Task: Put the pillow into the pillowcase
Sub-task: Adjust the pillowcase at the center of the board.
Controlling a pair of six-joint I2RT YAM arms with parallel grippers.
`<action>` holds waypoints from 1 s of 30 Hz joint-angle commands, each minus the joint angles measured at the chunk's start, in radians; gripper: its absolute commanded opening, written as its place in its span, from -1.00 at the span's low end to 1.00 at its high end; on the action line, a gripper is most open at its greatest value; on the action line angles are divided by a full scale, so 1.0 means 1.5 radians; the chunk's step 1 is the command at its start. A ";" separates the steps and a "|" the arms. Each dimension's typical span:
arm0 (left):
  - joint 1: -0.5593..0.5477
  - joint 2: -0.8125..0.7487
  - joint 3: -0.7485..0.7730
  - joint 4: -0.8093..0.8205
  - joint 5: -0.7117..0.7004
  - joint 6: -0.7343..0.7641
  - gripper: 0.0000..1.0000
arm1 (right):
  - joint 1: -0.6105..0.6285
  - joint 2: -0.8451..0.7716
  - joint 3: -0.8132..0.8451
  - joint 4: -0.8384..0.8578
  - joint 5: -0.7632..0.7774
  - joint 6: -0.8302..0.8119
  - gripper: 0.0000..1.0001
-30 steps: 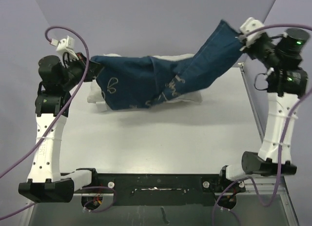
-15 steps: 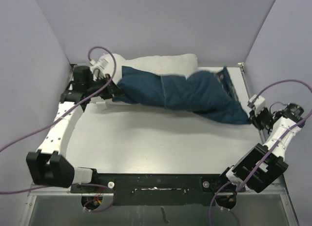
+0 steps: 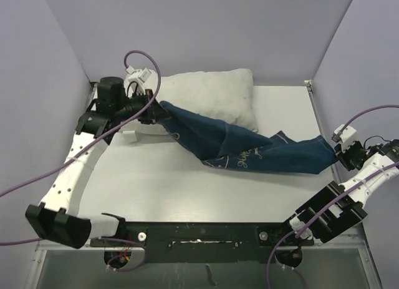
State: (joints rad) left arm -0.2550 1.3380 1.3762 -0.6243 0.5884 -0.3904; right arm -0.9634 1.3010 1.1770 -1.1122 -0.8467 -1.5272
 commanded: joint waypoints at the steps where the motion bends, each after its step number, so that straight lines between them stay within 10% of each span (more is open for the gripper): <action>1: -0.049 -0.110 0.107 0.089 0.025 -0.037 -1.00 | -0.007 -0.003 0.006 -0.030 -0.026 -0.052 -1.00; 10: -0.081 -0.048 0.030 -0.030 -0.017 -0.003 -1.00 | -0.007 0.040 -0.076 -0.017 0.070 -0.144 -0.97; 20: -0.080 0.087 -0.044 -0.087 -0.147 0.080 -0.63 | 0.023 0.066 0.039 -0.334 -0.003 -0.323 0.22; 24: -0.082 0.049 -0.044 -0.101 -0.189 0.090 -0.25 | 0.154 0.056 0.077 -0.231 -0.048 -0.077 0.68; 30: -0.081 -0.065 -0.107 -0.052 -0.197 0.098 0.05 | 0.389 0.095 -0.008 0.170 0.127 0.381 0.80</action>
State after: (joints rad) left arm -0.3775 1.4040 1.2480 -0.7761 0.3119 -0.2722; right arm -0.5316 1.3983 1.2297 -1.2285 -0.7971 -1.4334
